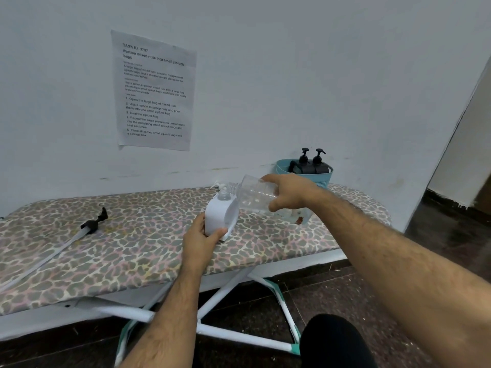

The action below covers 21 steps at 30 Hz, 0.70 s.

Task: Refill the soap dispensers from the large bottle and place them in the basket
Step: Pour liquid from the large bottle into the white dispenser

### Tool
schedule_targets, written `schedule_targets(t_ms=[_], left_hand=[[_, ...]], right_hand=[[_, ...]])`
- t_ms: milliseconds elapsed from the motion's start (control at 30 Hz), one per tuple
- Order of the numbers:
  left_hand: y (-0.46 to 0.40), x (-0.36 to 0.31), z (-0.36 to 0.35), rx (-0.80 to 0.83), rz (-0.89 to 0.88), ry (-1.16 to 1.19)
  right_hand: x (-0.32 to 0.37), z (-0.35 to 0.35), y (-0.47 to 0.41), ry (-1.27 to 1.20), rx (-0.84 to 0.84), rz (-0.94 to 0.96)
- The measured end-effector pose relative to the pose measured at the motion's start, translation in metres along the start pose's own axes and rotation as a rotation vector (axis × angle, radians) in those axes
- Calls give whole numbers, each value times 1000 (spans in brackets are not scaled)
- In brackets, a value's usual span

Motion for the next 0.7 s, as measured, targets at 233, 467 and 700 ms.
schedule_targets(t_ms=[233,467,700], left_hand=[[-1,4,0,-3,17,0],[-2,4,0,1,13,-29],[-2,6,0,1,13,-50]], right_hand=[[4,3,-3,63,11,10],[10,9,-5,101,34,6],[16,19,-4,152,59,6]])
Point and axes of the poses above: each hand's wrist, its own y-axis away from the middle knuckle, its own z-axis out of the back of the hand, x = y × z, the point moved 1 cm from there along -y, towards the middle knuckle, and after that the axes turned 4 degrees about -z, right-handed, at the moved point
